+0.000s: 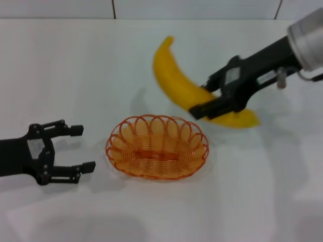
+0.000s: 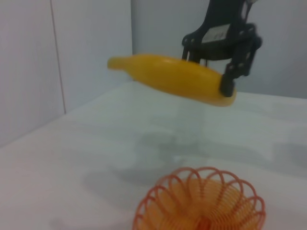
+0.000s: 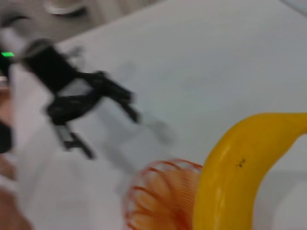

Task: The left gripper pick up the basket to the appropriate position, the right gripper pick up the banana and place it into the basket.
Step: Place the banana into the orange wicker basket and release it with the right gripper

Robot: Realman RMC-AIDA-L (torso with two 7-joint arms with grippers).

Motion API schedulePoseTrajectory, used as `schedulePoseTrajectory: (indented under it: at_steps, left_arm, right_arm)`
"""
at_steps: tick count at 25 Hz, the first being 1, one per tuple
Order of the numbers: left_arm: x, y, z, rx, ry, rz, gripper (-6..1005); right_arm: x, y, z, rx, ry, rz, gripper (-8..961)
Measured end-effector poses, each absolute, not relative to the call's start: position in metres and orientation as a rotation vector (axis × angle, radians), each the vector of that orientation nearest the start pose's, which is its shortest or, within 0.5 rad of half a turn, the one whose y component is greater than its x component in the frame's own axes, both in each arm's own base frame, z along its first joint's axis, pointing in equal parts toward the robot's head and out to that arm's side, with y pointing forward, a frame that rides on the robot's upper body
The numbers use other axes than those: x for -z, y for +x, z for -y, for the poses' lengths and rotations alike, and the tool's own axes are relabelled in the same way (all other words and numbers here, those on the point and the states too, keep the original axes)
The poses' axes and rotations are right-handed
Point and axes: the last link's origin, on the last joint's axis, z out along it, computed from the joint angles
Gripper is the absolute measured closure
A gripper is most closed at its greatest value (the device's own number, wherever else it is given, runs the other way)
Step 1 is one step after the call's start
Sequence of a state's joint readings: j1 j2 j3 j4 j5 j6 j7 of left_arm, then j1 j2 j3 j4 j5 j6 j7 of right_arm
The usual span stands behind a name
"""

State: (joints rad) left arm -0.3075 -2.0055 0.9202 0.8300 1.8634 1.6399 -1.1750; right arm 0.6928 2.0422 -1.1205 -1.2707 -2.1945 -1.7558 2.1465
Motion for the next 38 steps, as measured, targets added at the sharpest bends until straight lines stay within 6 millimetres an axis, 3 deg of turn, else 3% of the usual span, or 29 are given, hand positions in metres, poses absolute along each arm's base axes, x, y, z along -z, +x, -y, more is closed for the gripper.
schedulePoseTrajectory:
  at_steps: [6, 12, 19, 29, 36, 38]
  left_arm:
    - [-0.028, -0.3, -0.274, 0.508, -2.846, 0.271, 92]
    - [-0.029, -0.302, -0.275, 0.501, -2.84, 0.273, 92]
    - [-0.028, -0.301, -0.277, 0.5, -2.84, 0.267, 92]
    - [-0.025, -0.297, -0.281, 0.515, -2.849, 0.266, 91]
    - [-0.025, -0.298, -0.281, 0.514, -2.848, 0.267, 91]
    - [-0.025, -0.298, -0.281, 0.514, -2.848, 0.267, 91]
  right_arm:
    - [0.007, 0.136, -0.339, 0.001, -3.11, -0.391, 382]
    - [0.041, 0.136, -0.336, 0.071, -3.134, -0.309, 373]
    - [0.046, 0.127, -0.341, 0.078, -3.143, -0.301, 363]
    - [0.061, 0.134, -0.344, 0.126, -3.198, -0.417, 348]
    - [0.06, 0.132, -0.348, 0.132, -3.203, -0.47, 338]
    - [0.059, 0.133, -0.349, 0.133, -3.2, -0.473, 270]
